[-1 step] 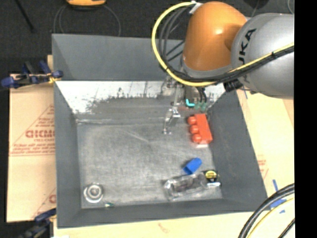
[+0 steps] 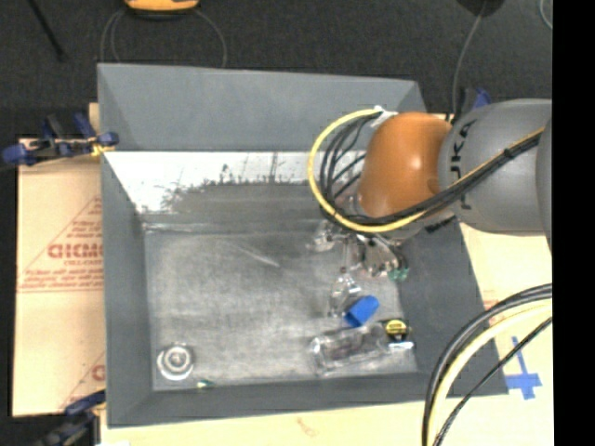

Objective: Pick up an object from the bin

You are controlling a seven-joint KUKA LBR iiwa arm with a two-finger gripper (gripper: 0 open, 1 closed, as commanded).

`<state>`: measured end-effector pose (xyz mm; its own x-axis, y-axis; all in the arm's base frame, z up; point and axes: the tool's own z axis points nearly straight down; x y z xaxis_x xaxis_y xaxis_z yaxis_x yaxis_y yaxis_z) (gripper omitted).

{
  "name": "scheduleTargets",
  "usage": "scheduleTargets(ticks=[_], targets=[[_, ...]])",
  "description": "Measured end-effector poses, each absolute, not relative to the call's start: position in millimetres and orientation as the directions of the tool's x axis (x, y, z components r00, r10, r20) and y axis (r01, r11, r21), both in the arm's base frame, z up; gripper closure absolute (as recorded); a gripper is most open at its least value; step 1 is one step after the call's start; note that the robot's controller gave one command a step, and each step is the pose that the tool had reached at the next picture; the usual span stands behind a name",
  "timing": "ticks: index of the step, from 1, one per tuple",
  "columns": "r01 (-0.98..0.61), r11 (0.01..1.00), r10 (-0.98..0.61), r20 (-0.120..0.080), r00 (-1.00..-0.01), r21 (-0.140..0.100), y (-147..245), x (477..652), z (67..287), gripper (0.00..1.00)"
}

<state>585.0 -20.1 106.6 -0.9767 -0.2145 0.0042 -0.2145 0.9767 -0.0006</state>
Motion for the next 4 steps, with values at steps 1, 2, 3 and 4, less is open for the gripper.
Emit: scheduleTargets(ticks=[1,2,3,4], targets=[[-0.432,0.902,-0.432,-0.001,-0.902,-0.003,-50,528.2,142,0.0],[-0.645,0.764,-0.645,-0.006,-0.764,-0.007,-69,517.6,246,0.0],[-0.77,0.638,-0.77,0.001,-0.638,0.006,-81,490.0,94,0.0],[-0.78,0.626,-0.78,0.0,-0.626,-0.006,-72,493.1,75,0.0]])
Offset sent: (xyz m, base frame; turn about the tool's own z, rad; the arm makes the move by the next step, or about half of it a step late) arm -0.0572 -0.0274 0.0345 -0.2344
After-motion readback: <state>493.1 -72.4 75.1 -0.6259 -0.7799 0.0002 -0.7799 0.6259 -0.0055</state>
